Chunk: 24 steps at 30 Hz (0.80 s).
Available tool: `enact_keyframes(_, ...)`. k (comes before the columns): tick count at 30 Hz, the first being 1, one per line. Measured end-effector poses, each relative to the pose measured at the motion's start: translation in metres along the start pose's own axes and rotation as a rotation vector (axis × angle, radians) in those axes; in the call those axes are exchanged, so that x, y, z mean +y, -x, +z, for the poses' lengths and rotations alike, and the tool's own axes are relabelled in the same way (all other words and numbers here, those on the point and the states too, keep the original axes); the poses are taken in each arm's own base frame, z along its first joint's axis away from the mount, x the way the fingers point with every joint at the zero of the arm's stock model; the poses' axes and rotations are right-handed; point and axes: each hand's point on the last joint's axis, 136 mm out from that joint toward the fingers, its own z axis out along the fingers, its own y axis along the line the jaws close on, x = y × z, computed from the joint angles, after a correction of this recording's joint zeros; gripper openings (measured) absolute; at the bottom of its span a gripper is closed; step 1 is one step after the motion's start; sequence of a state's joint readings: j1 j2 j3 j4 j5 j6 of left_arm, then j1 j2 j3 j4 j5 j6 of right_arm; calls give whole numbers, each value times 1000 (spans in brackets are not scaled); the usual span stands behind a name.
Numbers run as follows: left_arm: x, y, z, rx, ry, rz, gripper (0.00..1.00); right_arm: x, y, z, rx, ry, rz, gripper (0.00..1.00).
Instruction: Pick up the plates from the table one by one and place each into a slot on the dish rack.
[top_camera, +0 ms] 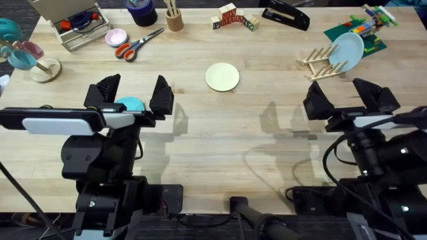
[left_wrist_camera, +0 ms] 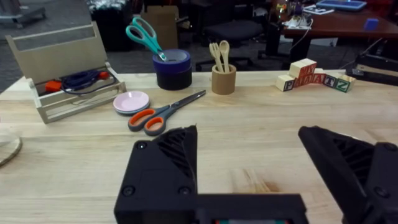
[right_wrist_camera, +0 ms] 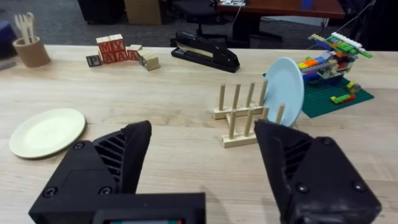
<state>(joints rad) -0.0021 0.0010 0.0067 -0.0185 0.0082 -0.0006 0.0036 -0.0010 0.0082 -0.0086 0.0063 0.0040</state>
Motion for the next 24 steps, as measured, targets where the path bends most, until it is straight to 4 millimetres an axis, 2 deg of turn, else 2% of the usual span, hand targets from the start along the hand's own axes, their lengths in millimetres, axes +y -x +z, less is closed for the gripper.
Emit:
enact_keyframes(10, 0, -1, 0, 3, 0, 0, 994, 0, -1, 0, 3, 0, 5, 995)
enact_keyframes(18, 0, 9, -2, -10, 0, -9, 993, 0, 3, -1, -4, 0, 22, 995)
enact_keyframes(21, 0, 32, -9, -23, 0, -24, 993, 0, 21, -4, -35, 1, 22, 995)
enact_keyframes(24, 0, 73, -22, -72, 0, -33, 993, 1, 58, -12, -98, 2, 20, 995)
